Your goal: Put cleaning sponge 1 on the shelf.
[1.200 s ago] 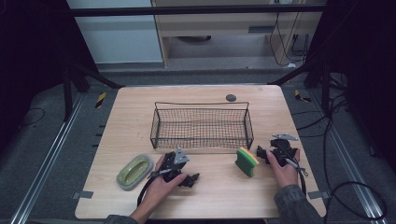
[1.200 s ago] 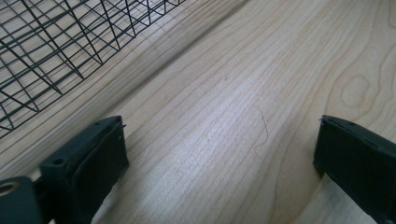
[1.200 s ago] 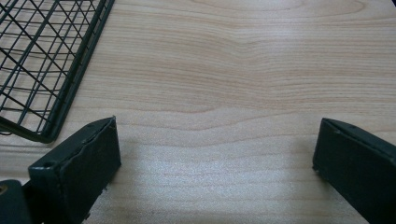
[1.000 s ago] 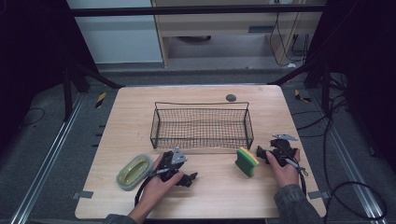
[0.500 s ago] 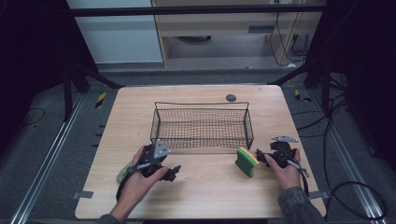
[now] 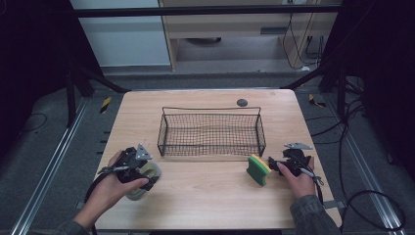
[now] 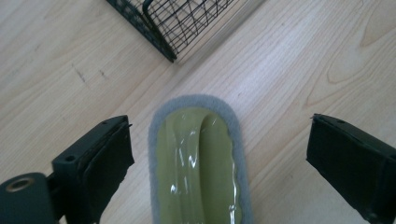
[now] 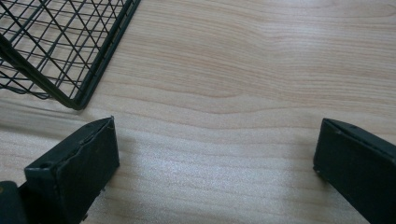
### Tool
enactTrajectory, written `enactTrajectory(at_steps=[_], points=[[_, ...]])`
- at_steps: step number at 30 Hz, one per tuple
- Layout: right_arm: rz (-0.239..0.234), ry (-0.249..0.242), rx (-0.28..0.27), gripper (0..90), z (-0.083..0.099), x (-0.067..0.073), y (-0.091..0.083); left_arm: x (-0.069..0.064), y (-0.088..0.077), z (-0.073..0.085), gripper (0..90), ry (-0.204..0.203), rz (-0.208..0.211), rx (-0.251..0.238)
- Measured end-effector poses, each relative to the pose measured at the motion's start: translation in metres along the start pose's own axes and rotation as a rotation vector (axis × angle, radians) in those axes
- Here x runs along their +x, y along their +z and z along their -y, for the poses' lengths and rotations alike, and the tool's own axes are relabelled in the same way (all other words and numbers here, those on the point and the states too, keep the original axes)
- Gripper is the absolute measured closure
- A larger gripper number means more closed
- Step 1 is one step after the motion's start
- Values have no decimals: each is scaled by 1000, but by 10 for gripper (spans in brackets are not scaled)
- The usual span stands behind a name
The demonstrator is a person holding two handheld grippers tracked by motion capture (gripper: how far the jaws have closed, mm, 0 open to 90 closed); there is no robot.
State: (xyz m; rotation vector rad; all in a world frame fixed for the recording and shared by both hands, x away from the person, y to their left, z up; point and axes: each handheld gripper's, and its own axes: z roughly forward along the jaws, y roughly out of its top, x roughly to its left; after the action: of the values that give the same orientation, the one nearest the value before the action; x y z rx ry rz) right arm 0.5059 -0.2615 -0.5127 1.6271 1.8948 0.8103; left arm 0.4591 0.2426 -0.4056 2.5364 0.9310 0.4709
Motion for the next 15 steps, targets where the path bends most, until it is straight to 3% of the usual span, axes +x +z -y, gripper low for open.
enactTrajectory(at_steps=[2,6,9,15], points=[[-4,-5,0,4,0,0,0,3,-3,-1,138,0,2,4],[-16,-9,3,4,0,0,0,7,-9,1,117,-38,-1,13],[-19,-14,3,5,0,0,-1,8,-13,2,111,-38,-9,15],[-21,-15,1,5,0,-1,-1,8,-11,9,121,-37,18,28]])
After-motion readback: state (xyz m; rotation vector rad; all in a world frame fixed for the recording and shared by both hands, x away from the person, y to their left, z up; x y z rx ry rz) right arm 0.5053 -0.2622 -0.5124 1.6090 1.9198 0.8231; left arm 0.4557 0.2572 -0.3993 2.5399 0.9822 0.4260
